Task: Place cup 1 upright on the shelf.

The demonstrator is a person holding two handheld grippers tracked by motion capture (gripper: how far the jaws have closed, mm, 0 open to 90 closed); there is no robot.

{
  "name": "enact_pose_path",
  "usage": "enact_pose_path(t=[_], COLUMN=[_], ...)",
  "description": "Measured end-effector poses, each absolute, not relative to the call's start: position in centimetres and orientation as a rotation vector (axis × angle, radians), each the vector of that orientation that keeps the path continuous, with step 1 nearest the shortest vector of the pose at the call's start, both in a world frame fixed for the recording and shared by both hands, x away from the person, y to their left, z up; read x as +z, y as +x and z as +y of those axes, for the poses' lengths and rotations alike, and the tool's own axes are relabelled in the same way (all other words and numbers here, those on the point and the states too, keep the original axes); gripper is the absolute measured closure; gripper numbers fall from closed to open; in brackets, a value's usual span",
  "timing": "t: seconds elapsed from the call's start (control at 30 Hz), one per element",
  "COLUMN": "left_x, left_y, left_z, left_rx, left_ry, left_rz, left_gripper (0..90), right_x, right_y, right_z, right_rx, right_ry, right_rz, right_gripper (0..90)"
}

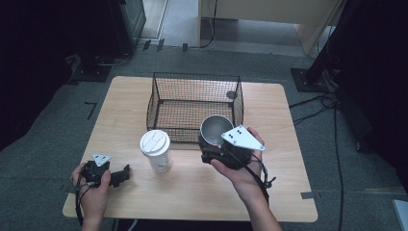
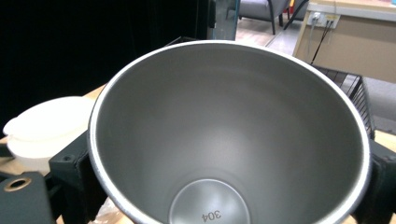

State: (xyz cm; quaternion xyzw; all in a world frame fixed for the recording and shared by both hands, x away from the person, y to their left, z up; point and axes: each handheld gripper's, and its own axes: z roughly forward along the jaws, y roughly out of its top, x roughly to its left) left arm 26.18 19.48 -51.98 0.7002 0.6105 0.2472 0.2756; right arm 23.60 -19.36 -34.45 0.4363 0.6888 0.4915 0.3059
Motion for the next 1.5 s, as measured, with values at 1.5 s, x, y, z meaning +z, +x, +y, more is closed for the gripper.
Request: enact_pose_path(t=[1.5], left_x=[-52.0], left_y=[26.3], left_z=[19.4], left_rx=[0.670], left_ry=[1.874], left_rz=[1.646], left_gripper=[0.1], right_x=[-34.6], right_y=[34.3], right_z=[-20.1], right_rx=[1.184], right_ry=[1.261], right_rz=[1.645], right_gripper=[7.3])
